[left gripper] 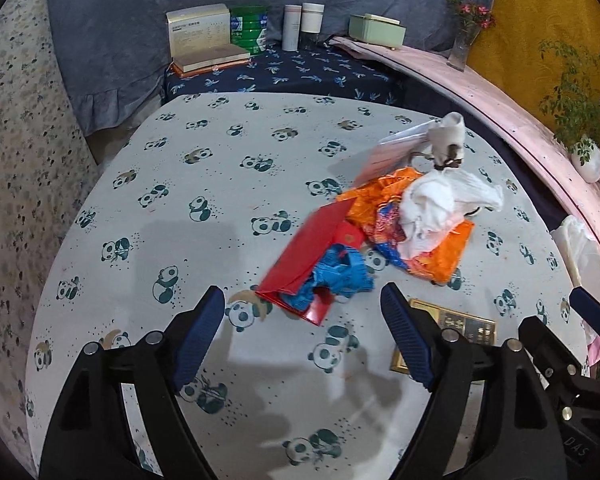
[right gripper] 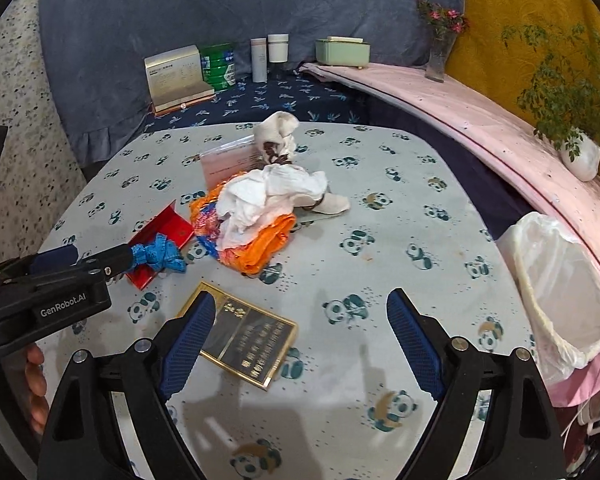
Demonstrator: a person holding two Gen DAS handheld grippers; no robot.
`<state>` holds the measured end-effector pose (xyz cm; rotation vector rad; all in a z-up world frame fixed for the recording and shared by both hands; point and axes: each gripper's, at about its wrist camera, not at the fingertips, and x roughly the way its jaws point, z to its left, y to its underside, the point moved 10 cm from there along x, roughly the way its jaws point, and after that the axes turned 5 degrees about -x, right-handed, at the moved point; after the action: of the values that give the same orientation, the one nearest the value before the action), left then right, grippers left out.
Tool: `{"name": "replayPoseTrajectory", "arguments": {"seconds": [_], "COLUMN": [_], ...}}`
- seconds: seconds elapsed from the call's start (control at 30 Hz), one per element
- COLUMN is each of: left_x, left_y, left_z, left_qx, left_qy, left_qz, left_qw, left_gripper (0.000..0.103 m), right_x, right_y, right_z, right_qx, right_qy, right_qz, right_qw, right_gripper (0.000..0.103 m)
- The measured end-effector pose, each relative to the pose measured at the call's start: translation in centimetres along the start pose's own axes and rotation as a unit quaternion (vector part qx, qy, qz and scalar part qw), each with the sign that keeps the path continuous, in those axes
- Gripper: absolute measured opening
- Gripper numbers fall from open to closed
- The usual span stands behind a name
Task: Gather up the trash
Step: 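Grasp the red packet with the left tool while the right tool grasps the blue plastic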
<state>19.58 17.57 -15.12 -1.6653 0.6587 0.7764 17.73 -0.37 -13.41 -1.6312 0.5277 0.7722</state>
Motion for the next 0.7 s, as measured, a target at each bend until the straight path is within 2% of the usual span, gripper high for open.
{"name": "replayPoseTrajectory", "arguments": {"seconds": [0.2, 0.33, 0.43, 0.5, 0.57, 0.6, 0.67, 0.7], "left_x": [1.4, 2.5, 3.5, 4.2, 4.6, 4.7, 4.4, 4.2], "left_y": [-0.8, -1.3, -1.5, -1.6, -1.5, -1.5, -1.8, -1.9], "left_z": [0.0, -0.4, -0.6, -0.7, -0.9, -0.9, -0.8, -0.9], "left_qx": [-0.003, -0.005, -0.001, 0.003, 0.001, -0.003, -0.01, -0.01], "left_qy": [0.013, 0.027, 0.025, 0.025, 0.034, 0.04, 0.046, 0.052], "left_qz": [0.008, 0.021, 0.027, 0.035, 0.044, 0.047, 0.043, 0.042], "left_qw": [0.9999, 0.9994, 0.9993, 0.9991, 0.9984, 0.9981, 0.998, 0.9977], "left_gripper": [0.074, 0.058, 0.053, 0.045, 0.03, 0.027, 0.014, 0.012], "right_x": [1.1, 1.7, 2.0, 2.3, 2.4, 2.5, 2.5, 2.5], "right_y": [0.0, 0.2, 0.4, 0.5, 0.5, 0.5, 0.4, 0.4], "right_z": [0.6, 0.5, 0.5, 0.6, 0.7, 0.8, 1.2, 1.5], "right_qx": [-0.001, 0.001, 0.003, 0.004, 0.005, 0.006, 0.007, 0.007], "right_qy": [-0.002, -0.005, -0.006, -0.007, -0.009, -0.013, -0.021, -0.026], "right_qz": [0.009, 0.015, 0.018, 0.021, 0.023, 0.023, 0.023, 0.022], "right_qw": [1.0, 1.0, 1.0, 1.0, 1.0, 1.0, 0.999, 0.999], "right_gripper": [0.084, 0.084, 0.084, 0.084, 0.084, 0.084, 0.084, 0.084]}}
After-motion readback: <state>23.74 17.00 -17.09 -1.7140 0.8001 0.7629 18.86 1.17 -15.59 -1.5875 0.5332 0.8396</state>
